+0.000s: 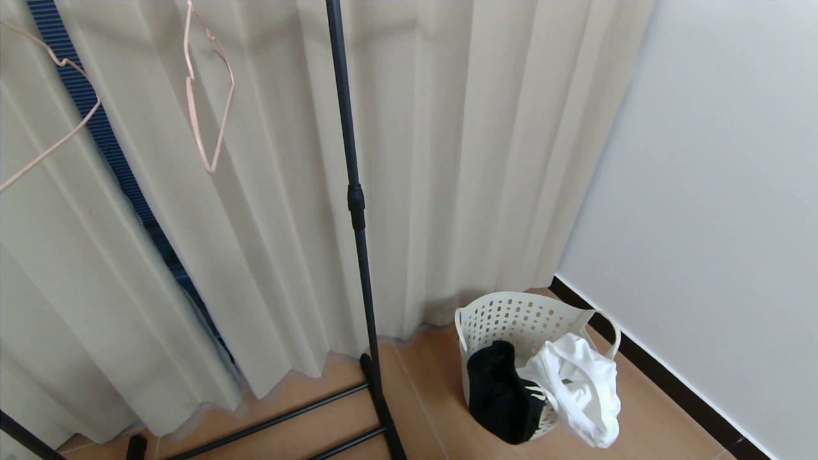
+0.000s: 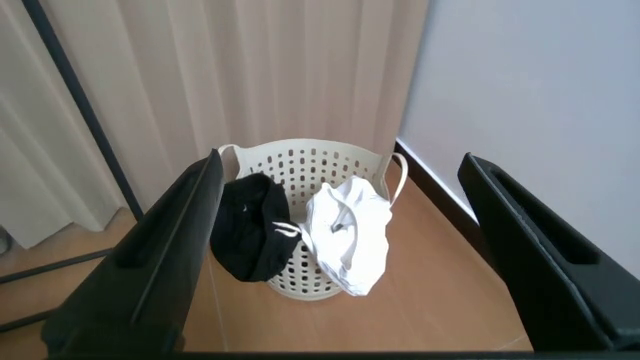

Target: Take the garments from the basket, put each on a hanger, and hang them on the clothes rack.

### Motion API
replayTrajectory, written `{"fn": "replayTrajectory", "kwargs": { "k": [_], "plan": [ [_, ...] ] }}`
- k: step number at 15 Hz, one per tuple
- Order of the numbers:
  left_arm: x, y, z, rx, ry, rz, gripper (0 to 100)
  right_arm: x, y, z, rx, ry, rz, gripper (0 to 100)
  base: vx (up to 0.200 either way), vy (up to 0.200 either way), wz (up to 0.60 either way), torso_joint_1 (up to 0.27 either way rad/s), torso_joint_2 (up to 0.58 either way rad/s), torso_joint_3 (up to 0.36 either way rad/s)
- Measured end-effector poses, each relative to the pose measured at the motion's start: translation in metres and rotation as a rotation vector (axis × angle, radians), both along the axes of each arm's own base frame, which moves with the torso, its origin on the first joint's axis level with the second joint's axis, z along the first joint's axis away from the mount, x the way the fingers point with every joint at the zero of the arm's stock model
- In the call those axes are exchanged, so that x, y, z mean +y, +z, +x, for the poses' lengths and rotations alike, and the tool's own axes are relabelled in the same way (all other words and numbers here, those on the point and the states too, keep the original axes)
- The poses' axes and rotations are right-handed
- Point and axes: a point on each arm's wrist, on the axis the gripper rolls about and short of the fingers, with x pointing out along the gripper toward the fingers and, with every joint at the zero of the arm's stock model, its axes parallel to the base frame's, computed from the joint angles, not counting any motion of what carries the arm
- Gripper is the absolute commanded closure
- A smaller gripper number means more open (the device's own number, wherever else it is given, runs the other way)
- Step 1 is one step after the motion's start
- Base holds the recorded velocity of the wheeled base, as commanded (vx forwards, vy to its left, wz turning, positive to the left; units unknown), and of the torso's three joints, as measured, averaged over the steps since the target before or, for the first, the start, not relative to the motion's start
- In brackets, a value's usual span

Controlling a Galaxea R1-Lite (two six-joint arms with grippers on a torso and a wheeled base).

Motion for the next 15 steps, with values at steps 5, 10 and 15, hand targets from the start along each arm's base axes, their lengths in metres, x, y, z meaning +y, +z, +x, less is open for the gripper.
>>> {"fn": "replayTrajectory", "kwargs": {
  "k": [5,10,15],
  "plan": [
    [0.0000,0.0000,0.0000,0.000,0.001,0.000,0,0.0000,-0.0001,0.0000,0.001,0.000,-0.004,0,0.000,0.000,0.00,0.000,0.00,0.000],
    [0.0000,0.0003,-0.0001,0.000,0.000,-0.008,0,0.0000,-0.0001,0.0000,0.001,-0.001,-0.004,0,0.000,0.000,0.00,0.001,0.00,-0.142],
    [0.0000,0.0004,-0.0001,0.000,0.000,-0.008,0,0.0000,-0.0001,0.0000,0.001,0.000,-0.004,0,0.000,0.000,0.00,0.000,0.00,-0.197]
  ]
}}
